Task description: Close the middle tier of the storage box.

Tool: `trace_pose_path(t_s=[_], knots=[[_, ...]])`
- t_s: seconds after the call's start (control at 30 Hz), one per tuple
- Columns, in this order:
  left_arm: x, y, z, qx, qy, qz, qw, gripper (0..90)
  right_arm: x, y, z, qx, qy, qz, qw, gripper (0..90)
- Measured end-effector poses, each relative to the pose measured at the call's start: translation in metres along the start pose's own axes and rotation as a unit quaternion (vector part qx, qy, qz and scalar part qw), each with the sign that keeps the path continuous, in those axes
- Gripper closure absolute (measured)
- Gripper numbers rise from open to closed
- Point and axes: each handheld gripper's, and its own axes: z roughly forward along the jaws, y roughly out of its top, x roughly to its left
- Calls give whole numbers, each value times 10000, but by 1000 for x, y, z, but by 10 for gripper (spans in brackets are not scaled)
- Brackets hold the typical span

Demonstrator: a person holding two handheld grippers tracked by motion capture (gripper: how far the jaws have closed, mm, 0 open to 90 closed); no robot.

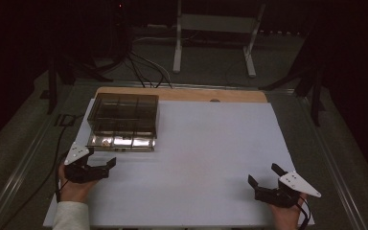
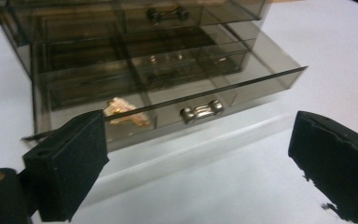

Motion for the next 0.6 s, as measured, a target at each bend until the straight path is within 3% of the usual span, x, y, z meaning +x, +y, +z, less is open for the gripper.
trace_pose_path(t_s=[0.17,0.2,0.23,0.33,0.4,0.6], knots=[[2,-3,-3,-25,176,-31,9998,207,0,0,0,2,-3,9,10000,7],[2,-3,-4,8,252,42,9997,207,0,0,0,-3,-2,-1,10000,7],[2,-2,-3,44,267,51,9996,338,0,0,0,8,1,-6,10000,7],[0,-2,0,101,233,122,9996,507,0,0,1,12,-1,-6,10000,7],[-3,-1,5,172,320,184,9992,588,1,0,1,13,-3,-5,10000,7],[-1,1,18,300,451,154,9984,677,1,0,1,27,-4,7,10000,7]])
